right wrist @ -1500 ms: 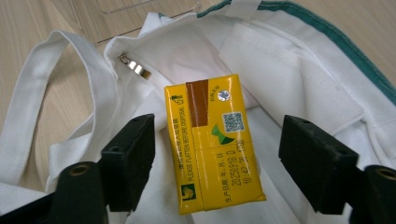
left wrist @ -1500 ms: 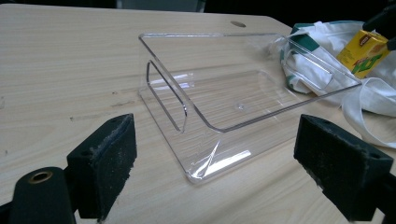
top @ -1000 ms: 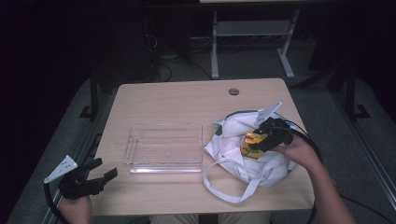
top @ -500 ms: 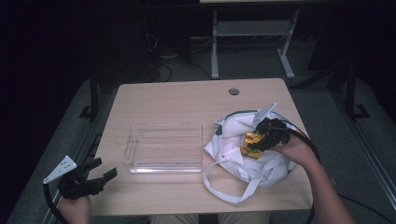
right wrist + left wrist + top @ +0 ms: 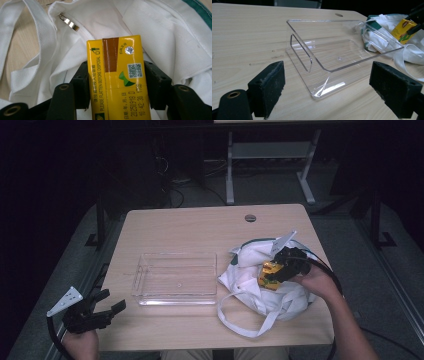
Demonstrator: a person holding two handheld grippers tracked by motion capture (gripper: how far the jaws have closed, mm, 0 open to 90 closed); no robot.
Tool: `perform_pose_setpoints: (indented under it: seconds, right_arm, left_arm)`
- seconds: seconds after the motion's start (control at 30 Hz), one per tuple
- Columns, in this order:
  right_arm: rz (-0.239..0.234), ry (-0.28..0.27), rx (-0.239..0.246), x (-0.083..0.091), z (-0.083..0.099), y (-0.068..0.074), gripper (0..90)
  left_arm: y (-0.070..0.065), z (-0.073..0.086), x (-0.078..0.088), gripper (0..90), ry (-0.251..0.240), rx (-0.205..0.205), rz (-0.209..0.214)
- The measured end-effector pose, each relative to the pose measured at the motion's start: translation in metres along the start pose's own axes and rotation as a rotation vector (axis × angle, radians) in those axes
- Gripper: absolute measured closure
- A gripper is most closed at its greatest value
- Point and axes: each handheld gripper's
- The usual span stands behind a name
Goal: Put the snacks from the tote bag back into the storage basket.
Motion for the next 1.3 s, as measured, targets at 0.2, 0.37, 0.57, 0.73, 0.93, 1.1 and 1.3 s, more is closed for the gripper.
perform_pose_setpoints:
  seconds: [0.2,0.37,0.57,0.73,0.93,1.1,1.3]
  right_arm:
    - [0.005,0.001,0.012,0.000,0.000,0.000,46.6]
    - [0.002,-0.003,-0.008,0.000,-0.001,-0.001,47.6]
    - [0.008,-0.001,-0.008,0.001,-0.002,0.000,49.1]
    - [0.023,-0.012,-0.003,0.003,-0.003,0.001,51.6]
    - [-0.013,-0.018,-0.015,0.004,-0.004,0.000,52.0]
    - [-0.012,-0.027,-0.020,0.006,-0.003,-0.001,52.1]
    - [-0.006,-0.041,-0.022,0.016,-0.008,0.001,52.1]
  left_arm:
    - [0.000,0.000,0.000,12.7,0.001,0.001,0.000]
    - [0.001,0.000,0.001,12.7,0.000,0.006,-0.002]
    - [0.001,0.000,0.001,12.7,-0.001,0.006,-0.004]
    - [0.001,0.001,0.001,12.7,-0.003,0.011,-0.006]
    - [0.001,0.000,0.001,12.7,-0.001,0.007,-0.006]
    - [0.001,0.001,0.002,12.6,-0.004,0.008,-0.008]
    - [0.001,0.001,0.001,12.7,-0.003,0.011,-0.007]
Point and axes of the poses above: each handheld gripper's, and its own axes: x roughly backward along the jaws, z roughly out of its underside, y roughly to its left, and after that the axes turned 10 degrees about -z, right-handed
